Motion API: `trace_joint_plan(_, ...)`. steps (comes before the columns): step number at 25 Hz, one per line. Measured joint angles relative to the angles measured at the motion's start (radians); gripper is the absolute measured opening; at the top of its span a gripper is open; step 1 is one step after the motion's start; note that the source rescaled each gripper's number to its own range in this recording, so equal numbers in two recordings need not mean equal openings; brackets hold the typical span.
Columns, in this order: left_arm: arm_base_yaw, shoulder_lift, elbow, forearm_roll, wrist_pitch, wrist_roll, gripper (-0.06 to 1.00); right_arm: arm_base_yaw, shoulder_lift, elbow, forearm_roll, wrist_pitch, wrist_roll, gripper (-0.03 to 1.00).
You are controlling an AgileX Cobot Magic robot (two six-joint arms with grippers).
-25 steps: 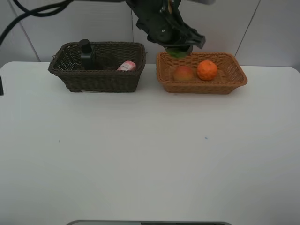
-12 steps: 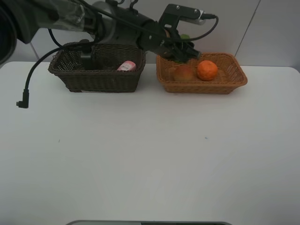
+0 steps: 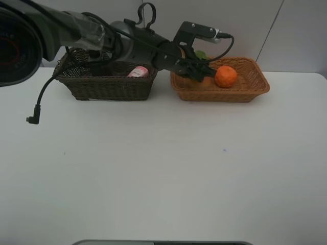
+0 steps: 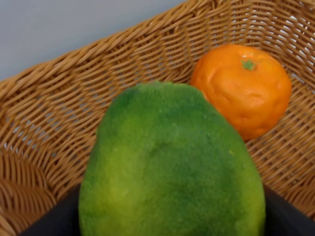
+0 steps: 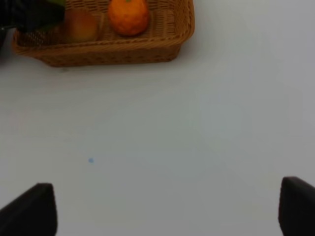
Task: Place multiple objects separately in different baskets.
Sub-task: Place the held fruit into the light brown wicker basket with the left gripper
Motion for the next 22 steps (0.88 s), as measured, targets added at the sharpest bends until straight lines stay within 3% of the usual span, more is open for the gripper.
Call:
trace_joint_plan(9,0.0,0.0,0.0,-0.002,0.046,0.0,0.75,0.0,0.0,0.0,0.0,0.0,0.0,1.0)
trace_joint_plan(14,0.0,0.0,-0.002,-0.002,0.047,0.0,0.92,0.0,0.0,0.0,0.0,0.0,0.0,1.0)
trace_joint_plan(22,0.0,-0.022,-0.002,-0.002,0.064,0.0,0.95,0.0,0.0,0.0,0.0,0.0,0.0,1.0)
